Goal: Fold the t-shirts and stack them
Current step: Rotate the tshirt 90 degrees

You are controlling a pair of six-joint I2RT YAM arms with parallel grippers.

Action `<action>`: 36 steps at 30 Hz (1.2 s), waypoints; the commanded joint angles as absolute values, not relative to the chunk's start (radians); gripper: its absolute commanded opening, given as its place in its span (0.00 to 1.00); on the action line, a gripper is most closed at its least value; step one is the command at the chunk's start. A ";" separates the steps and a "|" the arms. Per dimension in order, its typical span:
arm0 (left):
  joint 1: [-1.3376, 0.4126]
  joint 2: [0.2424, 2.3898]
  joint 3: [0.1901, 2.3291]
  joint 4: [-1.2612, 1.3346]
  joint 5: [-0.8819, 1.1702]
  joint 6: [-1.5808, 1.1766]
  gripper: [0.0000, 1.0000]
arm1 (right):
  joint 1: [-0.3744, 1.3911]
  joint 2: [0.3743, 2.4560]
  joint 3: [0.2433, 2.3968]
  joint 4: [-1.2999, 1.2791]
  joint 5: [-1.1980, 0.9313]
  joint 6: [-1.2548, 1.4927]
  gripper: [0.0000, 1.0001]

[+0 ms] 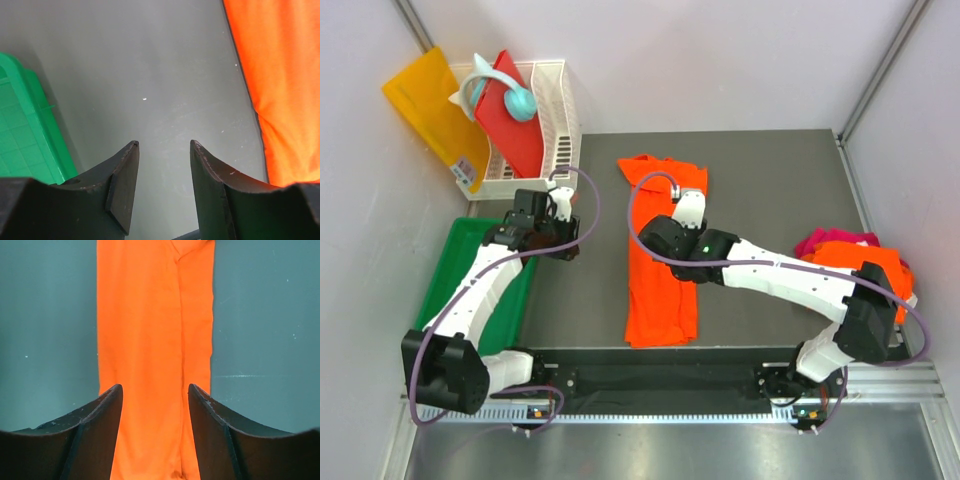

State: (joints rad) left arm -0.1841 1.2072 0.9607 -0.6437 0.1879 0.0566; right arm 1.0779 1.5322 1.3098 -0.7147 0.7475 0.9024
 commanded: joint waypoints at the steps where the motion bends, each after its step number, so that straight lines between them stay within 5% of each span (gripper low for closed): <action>1: -0.176 1.201 0.947 -0.624 0.224 0.074 0.50 | 1.088 1.520 1.299 -0.716 0.779 0.936 0.55; 36: -0.176 1.282 0.920 -0.569 0.327 0.048 0.50 | 1.054 1.557 1.158 -0.669 0.726 0.983 0.56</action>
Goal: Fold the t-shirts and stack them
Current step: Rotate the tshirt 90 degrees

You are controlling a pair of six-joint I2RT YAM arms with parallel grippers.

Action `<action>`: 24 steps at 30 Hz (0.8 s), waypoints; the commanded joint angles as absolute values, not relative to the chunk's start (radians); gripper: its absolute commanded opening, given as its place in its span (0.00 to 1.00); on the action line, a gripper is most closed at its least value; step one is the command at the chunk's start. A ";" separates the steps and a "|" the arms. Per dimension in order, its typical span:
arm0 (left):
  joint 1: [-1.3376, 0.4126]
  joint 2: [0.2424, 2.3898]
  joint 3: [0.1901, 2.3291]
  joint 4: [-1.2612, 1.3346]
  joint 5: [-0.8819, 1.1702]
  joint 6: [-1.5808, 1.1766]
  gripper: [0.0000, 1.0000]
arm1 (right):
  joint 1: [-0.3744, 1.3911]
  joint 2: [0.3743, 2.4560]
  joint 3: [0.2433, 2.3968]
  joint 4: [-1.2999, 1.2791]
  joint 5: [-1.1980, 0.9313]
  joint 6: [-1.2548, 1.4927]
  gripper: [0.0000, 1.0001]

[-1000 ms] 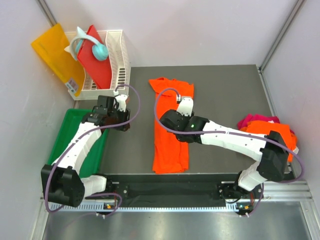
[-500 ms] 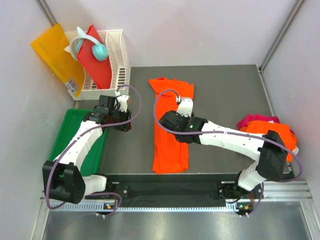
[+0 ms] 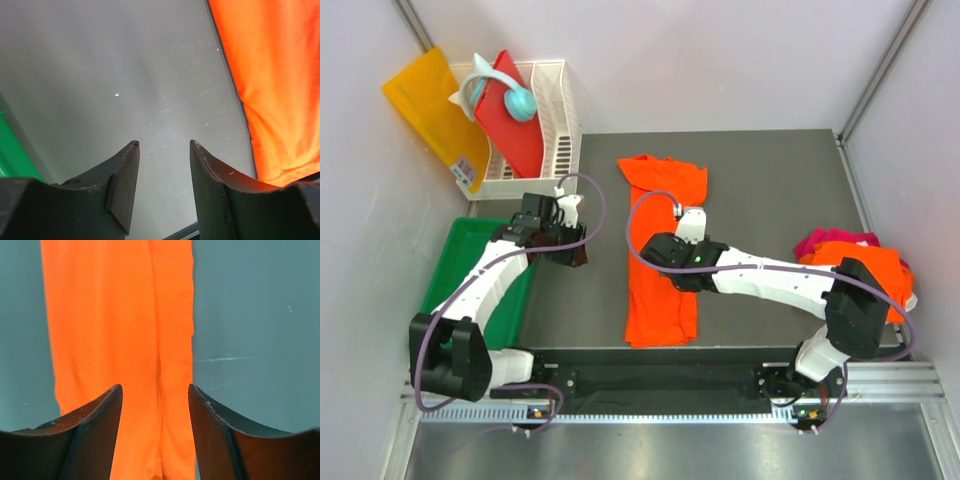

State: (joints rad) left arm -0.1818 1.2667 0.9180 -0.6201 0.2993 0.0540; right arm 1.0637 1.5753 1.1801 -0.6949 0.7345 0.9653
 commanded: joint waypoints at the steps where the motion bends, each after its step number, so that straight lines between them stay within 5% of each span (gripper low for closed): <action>1: -0.176 1.281 0.922 -0.569 0.325 0.046 0.50 | 1.052 1.557 1.158 -0.661 0.721 0.979 0.56; 24: -0.176 1.287 0.963 -0.583 0.281 0.060 0.50 | 1.011 1.680 1.393 -0.672 0.612 0.874 0.55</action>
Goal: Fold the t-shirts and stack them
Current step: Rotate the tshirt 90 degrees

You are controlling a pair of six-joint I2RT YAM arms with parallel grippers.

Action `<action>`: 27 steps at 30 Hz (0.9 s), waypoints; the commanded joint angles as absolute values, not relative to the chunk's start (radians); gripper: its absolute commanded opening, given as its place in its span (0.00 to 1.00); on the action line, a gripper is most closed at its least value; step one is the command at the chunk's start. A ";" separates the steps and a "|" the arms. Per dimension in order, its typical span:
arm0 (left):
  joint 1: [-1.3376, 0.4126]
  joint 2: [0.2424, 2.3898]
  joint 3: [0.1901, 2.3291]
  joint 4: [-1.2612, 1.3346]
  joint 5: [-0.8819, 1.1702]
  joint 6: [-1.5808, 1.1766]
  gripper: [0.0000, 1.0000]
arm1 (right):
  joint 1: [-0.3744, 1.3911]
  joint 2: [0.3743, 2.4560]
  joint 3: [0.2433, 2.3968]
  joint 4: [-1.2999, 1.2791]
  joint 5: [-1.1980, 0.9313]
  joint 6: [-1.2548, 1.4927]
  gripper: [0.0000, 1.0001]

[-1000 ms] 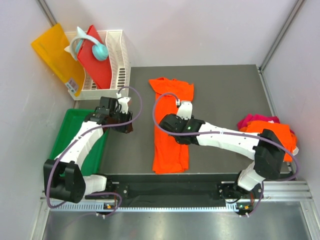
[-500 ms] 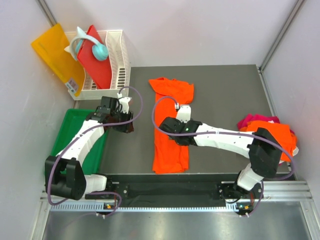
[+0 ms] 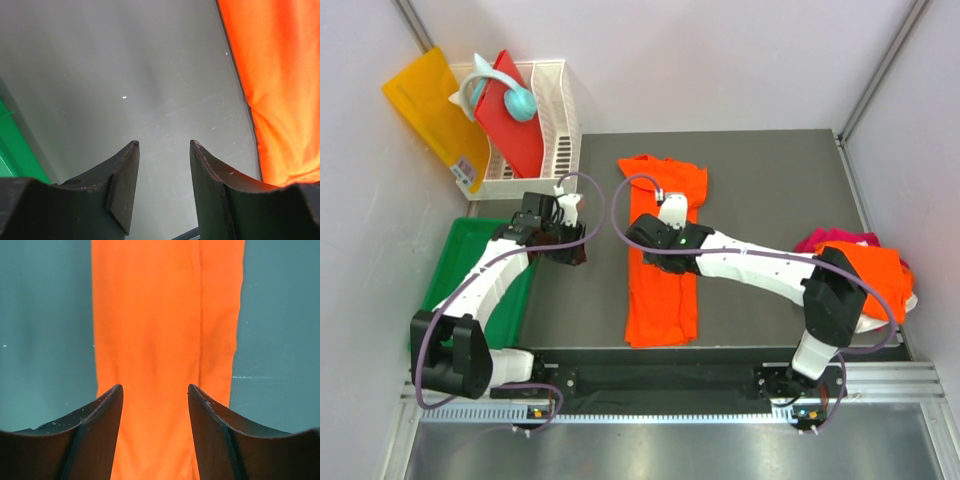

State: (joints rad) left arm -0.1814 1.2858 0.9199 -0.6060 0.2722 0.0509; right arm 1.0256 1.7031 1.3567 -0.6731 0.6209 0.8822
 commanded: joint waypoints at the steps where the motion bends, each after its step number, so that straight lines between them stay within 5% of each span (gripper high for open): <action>1: -0.176 1.285 0.965 -0.581 0.282 0.060 0.50 | 1.008 1.675 1.393 -0.676 0.612 0.876 0.55; 27: -0.192 1.342 0.963 -0.591 0.324 0.054 0.46 | 0.997 1.410 1.017 -0.632 0.700 1.086 0.56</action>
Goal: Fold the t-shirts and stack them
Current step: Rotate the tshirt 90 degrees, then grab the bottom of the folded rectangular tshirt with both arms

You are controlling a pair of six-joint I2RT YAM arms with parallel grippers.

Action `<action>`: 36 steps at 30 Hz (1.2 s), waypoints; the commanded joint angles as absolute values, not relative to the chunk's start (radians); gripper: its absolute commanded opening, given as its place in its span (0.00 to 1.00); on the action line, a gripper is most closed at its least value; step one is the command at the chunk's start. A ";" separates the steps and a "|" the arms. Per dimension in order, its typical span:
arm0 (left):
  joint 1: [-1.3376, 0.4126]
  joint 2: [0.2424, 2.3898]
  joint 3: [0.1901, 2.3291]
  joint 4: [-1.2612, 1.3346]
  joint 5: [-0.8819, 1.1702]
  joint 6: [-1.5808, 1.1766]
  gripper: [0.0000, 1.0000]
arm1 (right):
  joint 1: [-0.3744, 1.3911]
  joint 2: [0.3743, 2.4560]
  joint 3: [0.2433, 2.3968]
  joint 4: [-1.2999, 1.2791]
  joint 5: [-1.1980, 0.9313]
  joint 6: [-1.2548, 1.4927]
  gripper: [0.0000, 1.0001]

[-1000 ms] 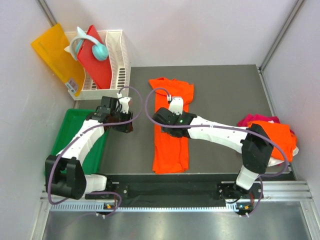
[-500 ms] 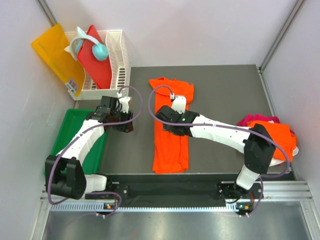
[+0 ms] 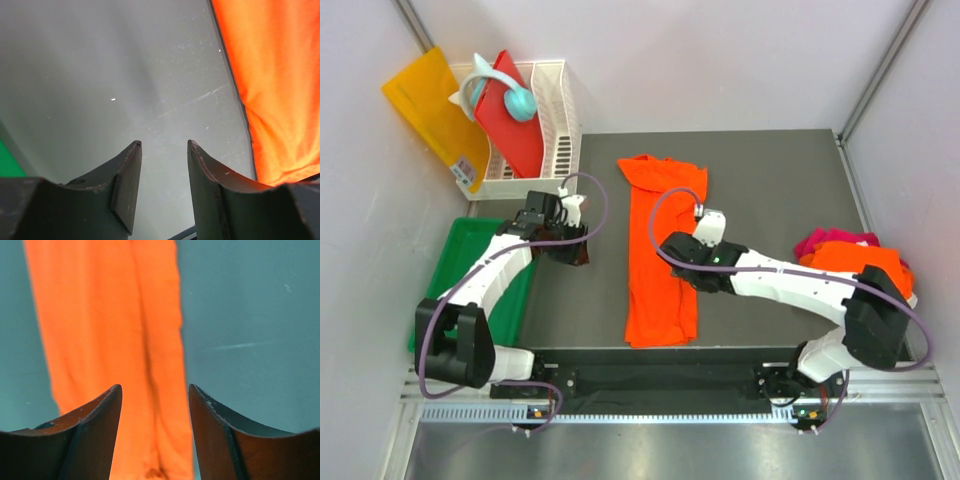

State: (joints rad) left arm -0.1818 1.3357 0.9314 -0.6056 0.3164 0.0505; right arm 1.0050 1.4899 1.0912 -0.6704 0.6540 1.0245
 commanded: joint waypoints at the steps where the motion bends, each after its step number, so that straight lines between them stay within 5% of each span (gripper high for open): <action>1: -0.199 1.347 0.962 -0.589 0.324 0.055 0.46 | 1.000 1.387 0.994 -0.612 0.696 1.092 0.56; 23: -0.270 1.480 1.051 -0.571 0.304 0.063 0.44 | 1.103 1.410 0.905 -0.587 0.673 1.051 0.53; 27: -0.267 1.471 1.112 -0.534 0.163 0.009 0.47 | 1.101 1.368 0.952 -0.623 0.725 1.002 0.53; 36: 0.044 1.479 0.918 0.053 0.274 -0.016 0.59 | 1.052 1.207 1.084 -0.741 0.877 0.851 0.55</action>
